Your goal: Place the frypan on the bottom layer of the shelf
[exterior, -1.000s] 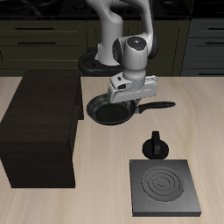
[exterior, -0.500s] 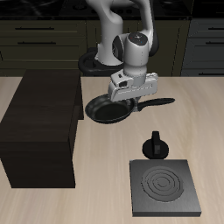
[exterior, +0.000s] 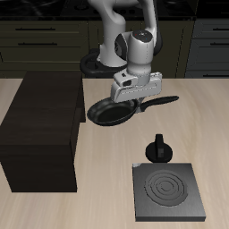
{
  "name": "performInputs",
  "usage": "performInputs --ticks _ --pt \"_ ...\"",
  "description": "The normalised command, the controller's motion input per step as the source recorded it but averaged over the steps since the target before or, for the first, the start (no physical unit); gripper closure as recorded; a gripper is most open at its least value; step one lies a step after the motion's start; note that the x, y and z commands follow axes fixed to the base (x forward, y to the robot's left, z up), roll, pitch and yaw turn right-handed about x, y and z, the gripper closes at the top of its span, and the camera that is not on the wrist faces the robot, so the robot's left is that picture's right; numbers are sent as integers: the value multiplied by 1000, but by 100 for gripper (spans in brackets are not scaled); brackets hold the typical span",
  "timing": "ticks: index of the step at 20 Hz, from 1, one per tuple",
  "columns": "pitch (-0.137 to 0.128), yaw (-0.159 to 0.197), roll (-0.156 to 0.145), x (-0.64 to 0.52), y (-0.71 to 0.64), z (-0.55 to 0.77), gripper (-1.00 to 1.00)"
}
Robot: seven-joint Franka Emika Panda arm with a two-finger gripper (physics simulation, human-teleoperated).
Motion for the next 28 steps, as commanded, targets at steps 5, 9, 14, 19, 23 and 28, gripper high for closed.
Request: performInputs --ticks 5,9,14,19,23,28 --pt "-52 23 -9 20 -2 270 100" --pt "-46 11 -8 60 -21 333 100" --pt "-30 27 -9 83 -47 223 100" --pt "-12 22 -12 25 -35 94 100" --pt "-12 9 -24 119 -97 133 100" --pt "-2 9 -29 135 -107 32 100"
